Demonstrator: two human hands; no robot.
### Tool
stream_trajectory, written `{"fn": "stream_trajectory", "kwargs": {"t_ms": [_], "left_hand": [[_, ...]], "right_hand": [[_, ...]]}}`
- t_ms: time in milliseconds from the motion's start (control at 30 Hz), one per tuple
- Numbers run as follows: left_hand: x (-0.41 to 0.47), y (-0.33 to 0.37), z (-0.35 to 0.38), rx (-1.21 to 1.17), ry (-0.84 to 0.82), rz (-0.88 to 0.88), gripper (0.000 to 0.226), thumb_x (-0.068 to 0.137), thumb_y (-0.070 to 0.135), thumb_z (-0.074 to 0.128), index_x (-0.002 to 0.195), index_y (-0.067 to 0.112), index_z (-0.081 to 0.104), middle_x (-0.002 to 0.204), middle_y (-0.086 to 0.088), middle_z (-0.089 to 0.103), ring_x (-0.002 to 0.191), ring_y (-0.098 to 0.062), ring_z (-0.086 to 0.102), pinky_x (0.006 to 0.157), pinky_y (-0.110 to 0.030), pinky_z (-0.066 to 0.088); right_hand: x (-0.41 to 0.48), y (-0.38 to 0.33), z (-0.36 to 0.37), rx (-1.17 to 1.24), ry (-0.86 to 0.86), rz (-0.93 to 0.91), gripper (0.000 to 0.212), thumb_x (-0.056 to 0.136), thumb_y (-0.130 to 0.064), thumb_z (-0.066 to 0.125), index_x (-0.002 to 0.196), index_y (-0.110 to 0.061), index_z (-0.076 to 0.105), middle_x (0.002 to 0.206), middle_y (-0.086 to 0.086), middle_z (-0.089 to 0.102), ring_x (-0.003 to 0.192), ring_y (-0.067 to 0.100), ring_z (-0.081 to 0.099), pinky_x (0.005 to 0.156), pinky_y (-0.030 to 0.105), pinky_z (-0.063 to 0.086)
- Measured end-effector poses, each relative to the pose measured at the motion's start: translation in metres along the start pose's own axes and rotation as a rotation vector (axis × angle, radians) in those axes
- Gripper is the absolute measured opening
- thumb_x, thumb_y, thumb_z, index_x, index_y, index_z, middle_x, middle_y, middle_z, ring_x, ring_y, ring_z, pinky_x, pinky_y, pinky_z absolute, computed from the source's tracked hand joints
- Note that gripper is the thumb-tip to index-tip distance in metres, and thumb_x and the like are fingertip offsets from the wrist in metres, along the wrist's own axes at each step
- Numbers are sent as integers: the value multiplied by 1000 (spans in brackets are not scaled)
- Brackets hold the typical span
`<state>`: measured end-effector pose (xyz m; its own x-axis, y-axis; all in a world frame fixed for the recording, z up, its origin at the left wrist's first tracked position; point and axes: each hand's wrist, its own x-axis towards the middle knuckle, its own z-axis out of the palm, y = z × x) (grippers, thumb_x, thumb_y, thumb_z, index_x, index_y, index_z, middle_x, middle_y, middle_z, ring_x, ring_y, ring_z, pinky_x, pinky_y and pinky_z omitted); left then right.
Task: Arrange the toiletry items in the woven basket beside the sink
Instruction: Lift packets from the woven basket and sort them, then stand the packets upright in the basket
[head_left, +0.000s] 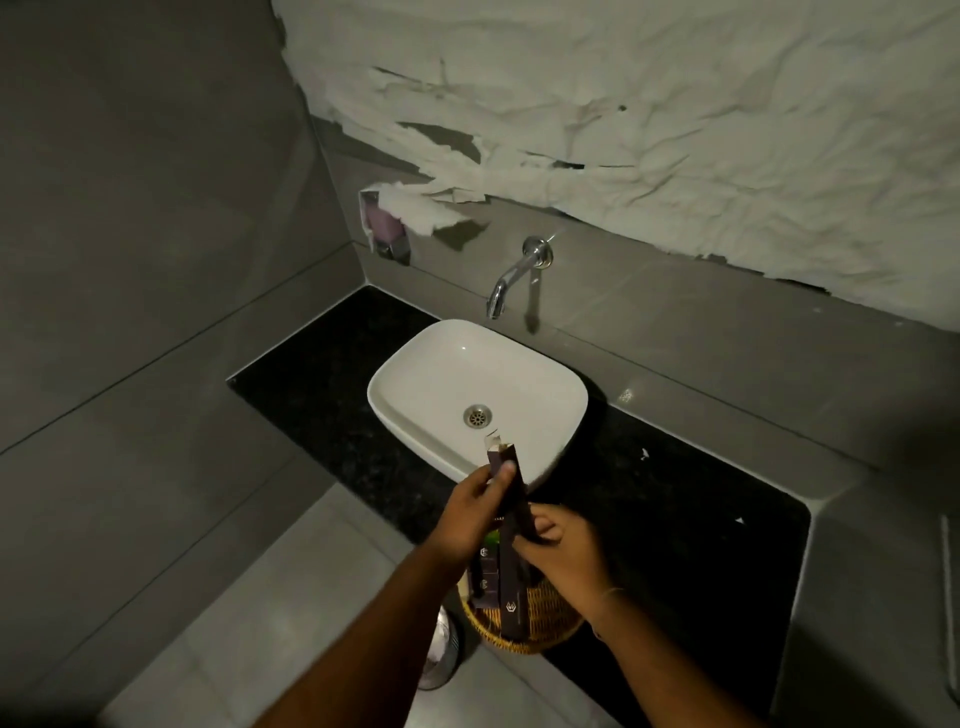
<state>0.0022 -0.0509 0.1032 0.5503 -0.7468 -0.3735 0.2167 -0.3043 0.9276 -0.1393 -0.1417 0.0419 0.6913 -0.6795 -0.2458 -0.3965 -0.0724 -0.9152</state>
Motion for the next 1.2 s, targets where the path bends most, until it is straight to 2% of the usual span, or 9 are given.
{"fn": "stream_trajectory", "kwargs": {"t_ms": [67,133,233,300,467,633,800,1033,1200], "left_hand": [[-1,-5,3,118,8,141,27,109,30,62,127,13,71,118,-30,74,117,-50,71,102,-60,59],[-3,-5,3,175,17,192,36,110,25,59,144,14,64,129,-22,75,122,-40,72,109,-58,57],[-10,5,-1,474,-43,256,55,106,51,58,159,40,50,151,6,68,135,-12,66,114,-40,53],[-11,18,-5,880,-113,337,60,104,60,53,162,49,40,140,6,71,125,-11,67,106,-39,56],[-19,66,6,1361,-258,377,61,101,61,56,160,48,42,115,2,78,105,-19,74,85,-40,62],[-32,82,19,1673,-277,217,46,103,38,63,149,33,59,130,-5,72,118,-31,72,96,-46,61],[-33,99,30,1793,-196,208,44,99,38,72,142,29,68,133,-2,75,120,-29,74,94,-42,57],[-35,120,34,1551,-135,319,42,89,44,84,128,34,75,120,3,80,109,-21,75,77,-31,54],[-38,122,32,1457,-109,422,34,89,43,83,121,33,77,115,7,82,105,-17,77,84,-36,64]], "right_hand": [[0,-11,1,140,-74,39,24,88,-25,81,111,-31,79,103,-7,81,99,9,78,90,39,66],[-3,-27,-4,318,-78,117,22,92,-40,76,112,-34,78,108,-7,81,107,14,77,85,34,67],[-2,-47,-17,523,11,229,48,93,-66,62,129,-34,68,120,-2,75,109,19,77,76,30,67],[4,-58,-26,629,-8,257,49,96,-70,54,129,-36,66,122,-1,75,110,20,77,79,38,67],[19,-60,-27,668,72,381,38,98,-49,65,120,-18,72,118,13,76,110,31,74,82,47,67],[13,-37,-11,765,-5,511,27,101,-30,63,113,-11,78,107,18,82,90,28,82,65,34,64],[7,-13,-8,1069,-5,701,31,104,-23,60,124,0,65,98,25,73,75,31,75,64,36,62],[8,-3,-7,969,-27,690,31,104,-25,56,122,-2,67,69,12,74,63,21,71,57,31,59],[0,-3,-9,1039,1,692,27,102,-33,60,115,-12,71,76,14,80,82,30,73,53,34,61]]}}
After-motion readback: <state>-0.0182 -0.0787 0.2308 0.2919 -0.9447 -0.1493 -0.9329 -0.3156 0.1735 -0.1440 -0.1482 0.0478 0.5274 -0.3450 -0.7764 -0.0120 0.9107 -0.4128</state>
